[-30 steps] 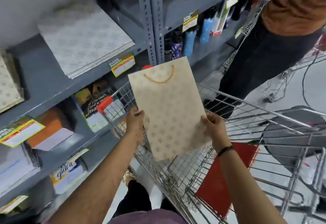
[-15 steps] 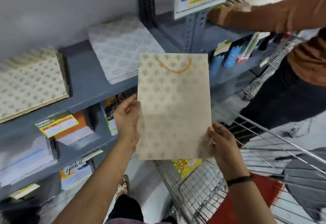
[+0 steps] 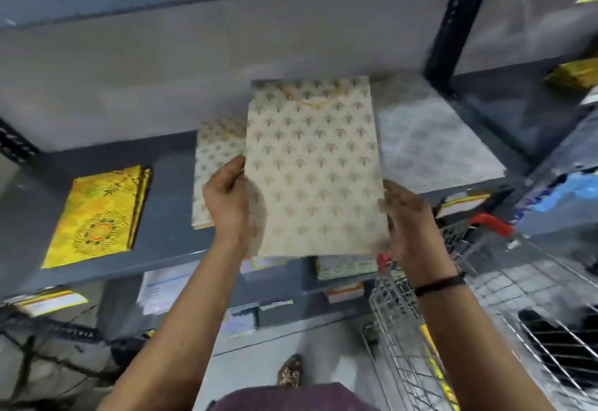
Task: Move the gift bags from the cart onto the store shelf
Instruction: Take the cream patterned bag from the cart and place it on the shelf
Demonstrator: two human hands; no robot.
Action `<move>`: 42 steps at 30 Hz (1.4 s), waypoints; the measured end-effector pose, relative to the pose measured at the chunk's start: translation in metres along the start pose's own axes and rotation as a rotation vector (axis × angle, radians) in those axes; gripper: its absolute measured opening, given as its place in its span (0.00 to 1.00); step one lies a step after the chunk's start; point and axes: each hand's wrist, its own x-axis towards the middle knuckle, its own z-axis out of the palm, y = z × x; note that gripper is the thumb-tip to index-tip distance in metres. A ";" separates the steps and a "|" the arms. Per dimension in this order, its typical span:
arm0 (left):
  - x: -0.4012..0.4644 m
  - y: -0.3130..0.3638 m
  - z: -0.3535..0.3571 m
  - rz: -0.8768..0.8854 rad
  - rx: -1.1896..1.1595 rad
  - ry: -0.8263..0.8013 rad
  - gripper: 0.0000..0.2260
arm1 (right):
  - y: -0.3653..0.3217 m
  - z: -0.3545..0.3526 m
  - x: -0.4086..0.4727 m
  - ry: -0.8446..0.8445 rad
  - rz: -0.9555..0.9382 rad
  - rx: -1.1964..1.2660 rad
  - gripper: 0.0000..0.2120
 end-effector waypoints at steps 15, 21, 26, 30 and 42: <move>0.139 -0.019 -0.037 0.119 0.399 0.169 0.17 | 0.032 0.146 0.123 0.085 0.052 -0.313 0.23; 0.145 -0.031 -0.037 0.142 0.510 0.170 0.18 | 0.042 0.149 0.122 0.138 0.023 -0.349 0.27; 0.145 -0.028 -0.036 0.201 0.564 0.207 0.19 | 0.043 0.147 0.122 0.142 -0.002 -0.310 0.24; 0.129 -0.020 -0.024 0.296 0.480 0.165 0.18 | 0.035 0.131 0.116 0.188 -0.076 -0.335 0.22; -0.024 -0.068 0.104 0.103 0.203 -0.326 0.18 | 0.016 -0.042 0.055 0.429 -0.124 -0.118 0.21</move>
